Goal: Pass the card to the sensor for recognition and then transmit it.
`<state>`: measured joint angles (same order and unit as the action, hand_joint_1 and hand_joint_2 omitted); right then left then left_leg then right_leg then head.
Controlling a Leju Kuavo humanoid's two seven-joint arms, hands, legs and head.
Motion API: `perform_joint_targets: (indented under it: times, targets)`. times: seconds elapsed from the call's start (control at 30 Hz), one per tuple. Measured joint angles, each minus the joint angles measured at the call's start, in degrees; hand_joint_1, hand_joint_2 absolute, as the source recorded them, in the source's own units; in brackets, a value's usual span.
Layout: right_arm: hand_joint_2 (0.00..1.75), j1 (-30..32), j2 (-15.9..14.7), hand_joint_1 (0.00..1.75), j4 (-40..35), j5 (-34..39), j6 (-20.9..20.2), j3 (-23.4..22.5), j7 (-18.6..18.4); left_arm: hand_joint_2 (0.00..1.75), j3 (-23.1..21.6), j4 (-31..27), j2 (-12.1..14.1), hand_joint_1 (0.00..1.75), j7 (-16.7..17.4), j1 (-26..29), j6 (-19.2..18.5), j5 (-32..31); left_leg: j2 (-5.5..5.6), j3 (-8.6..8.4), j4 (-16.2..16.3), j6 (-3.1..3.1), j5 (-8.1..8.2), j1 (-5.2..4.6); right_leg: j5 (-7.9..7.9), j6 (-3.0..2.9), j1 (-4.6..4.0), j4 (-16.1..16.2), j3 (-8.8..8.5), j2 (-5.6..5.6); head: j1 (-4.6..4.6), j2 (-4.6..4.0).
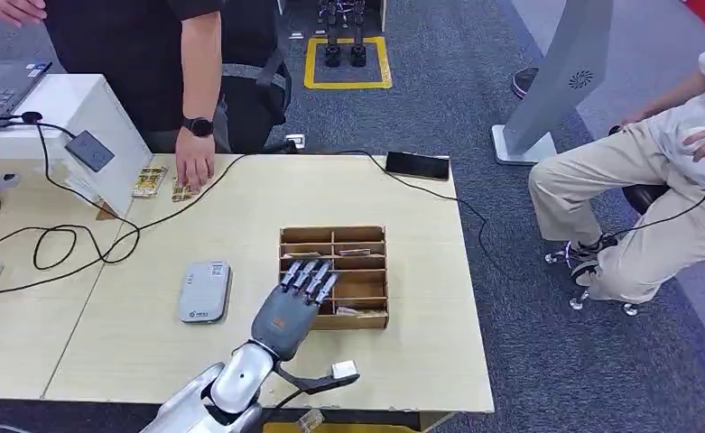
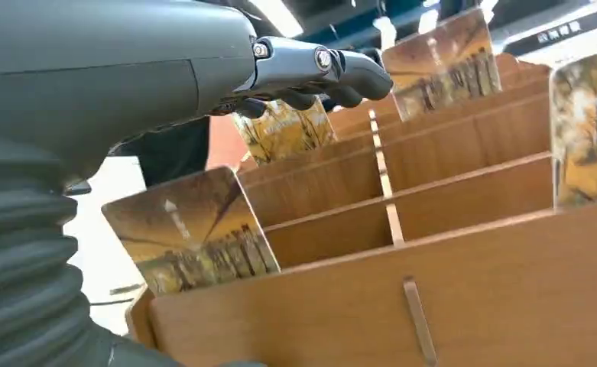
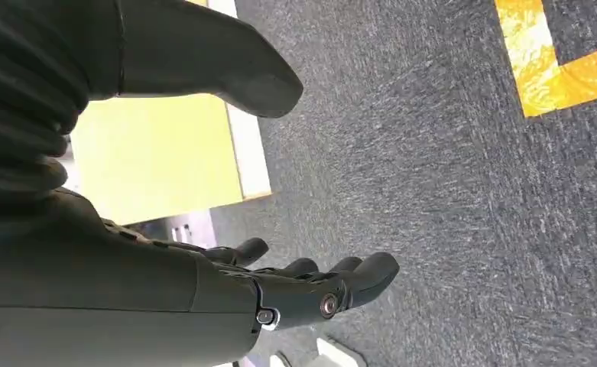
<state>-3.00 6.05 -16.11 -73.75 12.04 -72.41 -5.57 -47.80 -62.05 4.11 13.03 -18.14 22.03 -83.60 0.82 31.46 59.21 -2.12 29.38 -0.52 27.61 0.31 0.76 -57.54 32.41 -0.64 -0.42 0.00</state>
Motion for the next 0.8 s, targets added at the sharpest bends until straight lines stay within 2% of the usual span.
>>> perform_joint_targets:
  times: [0.3,0.6,0.63,0.67,0.7,0.8]
  targets:
    - [1.75,0.1,0.0,0.0,0.0,-0.4,0.0,-0.3,0.0,1.75,3.3,0.2,-1.1,0.0,1.5,1.6,6.8,-0.6,0.0,0.0,0.0,0.0,0.0,0.0,0.0,0.0,0.0,0.0,0.0,0.0,0.02,0.0]
    - [1.75,0.1,0.0,0.0,0.0,-0.5,0.1,-1.0,0.0,1.75,5.4,0.3,-1.7,0.0,1.6,2.4,7.3,-0.8,0.0,0.0,0.0,0.0,0.0,0.0,0.0,0.0,0.0,0.0,0.0,0.0,0.0,0.0]
    - [1.75,0.1,0.0,0.0,0.0,-0.5,0.1,-1.0,0.1,1.75,5.5,0.4,-1.8,0.24,1.5,2.3,7.1,-0.8,0.0,0.0,0.0,0.0,0.0,0.0,0.0,0.0,0.0,0.0,0.0,0.0,0.0,0.0]
    - [1.75,0.1,0.0,0.0,0.0,-0.6,0.1,-1.0,0.2,1.75,5.6,0.6,-1.8,1.52,1.2,2.3,6.6,-0.8,0.0,0.0,0.0,0.0,0.0,0.0,0.0,0.0,0.0,0.0,0.0,0.0,0.0,0.0]
    - [1.75,0.1,0.0,0.0,0.0,-0.7,0.0,-1.0,0.3,1.75,5.6,0.8,-1.9,1.75,0.7,2.3,6.1,-0.8,0.0,-0.01,0.0,0.0,0.0,0.0,0.0,0.0,0.0,0.0,0.0,0.0,0.0,0.0]
    - [1.75,0.0,0.0,0.0,0.0,-0.7,-0.1,-1.0,0.6,1.75,5.6,1.9,-2.2,1.75,-0.2,2.2,4.3,-0.8,0.0,-0.01,0.0,0.0,0.0,0.0,0.0,0.0,0.0,0.0,0.0,0.0,0.0,0.0]
